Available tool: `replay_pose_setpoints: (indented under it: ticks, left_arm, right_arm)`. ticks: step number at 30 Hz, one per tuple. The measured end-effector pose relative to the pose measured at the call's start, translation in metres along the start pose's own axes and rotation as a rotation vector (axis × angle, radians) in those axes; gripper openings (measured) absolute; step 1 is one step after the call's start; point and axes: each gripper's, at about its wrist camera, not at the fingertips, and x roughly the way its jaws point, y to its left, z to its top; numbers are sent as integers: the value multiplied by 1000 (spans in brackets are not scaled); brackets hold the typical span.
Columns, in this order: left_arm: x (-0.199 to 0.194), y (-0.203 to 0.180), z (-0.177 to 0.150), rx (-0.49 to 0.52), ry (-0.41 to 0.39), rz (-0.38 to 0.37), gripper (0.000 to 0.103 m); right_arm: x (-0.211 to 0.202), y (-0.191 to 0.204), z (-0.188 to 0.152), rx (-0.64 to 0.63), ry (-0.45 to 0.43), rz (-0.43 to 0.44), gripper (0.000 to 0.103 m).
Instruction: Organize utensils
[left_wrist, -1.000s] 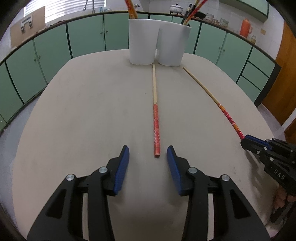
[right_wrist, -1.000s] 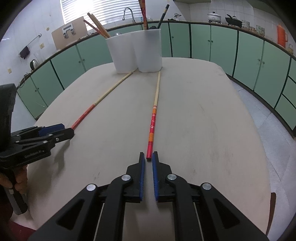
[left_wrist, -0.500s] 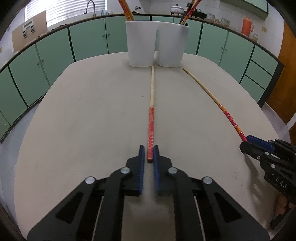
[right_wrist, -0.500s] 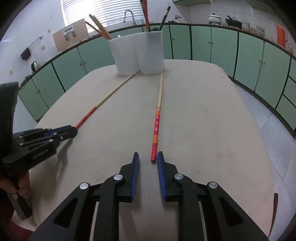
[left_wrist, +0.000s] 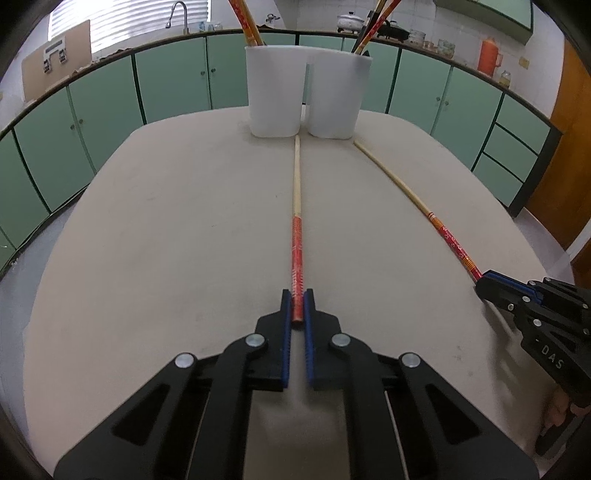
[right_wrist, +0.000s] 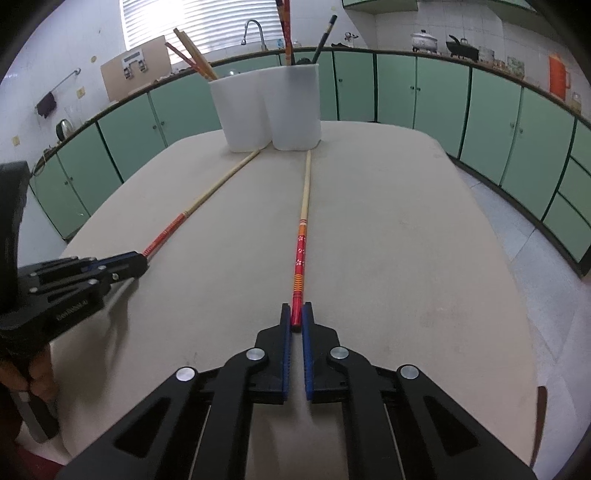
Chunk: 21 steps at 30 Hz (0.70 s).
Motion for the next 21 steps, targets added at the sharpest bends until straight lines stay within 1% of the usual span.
replay_pose_setpoints:
  ticks: [3, 6, 11, 14, 18, 21]
  left_arm:
    - [-17, 1, 7, 33, -38, 20, 5]
    - [-42, 2, 18, 65, -96, 39, 5]
    - [-81, 5, 41, 86, -202, 54, 5]
    - [-103, 2, 58, 93, -266, 48, 5]
    - [-125, -2, 80, 109, -320, 29, 5]
    - [-138, -6, 97, 114, -355, 4, 5]
  right_arm:
    - [-12, -2, 6, -9, -18, 2, 6]
    - [-30, -6, 18, -19, -54, 2, 6]
    - [-66, -10, 46, -54, -145, -9, 6]
    - [-89, -11, 69, -86, -201, -8, 6]
    - [-111, -10, 100, -120, -260, -6, 6]
    - [-120, -10, 123, -140, -284, 20, 6]
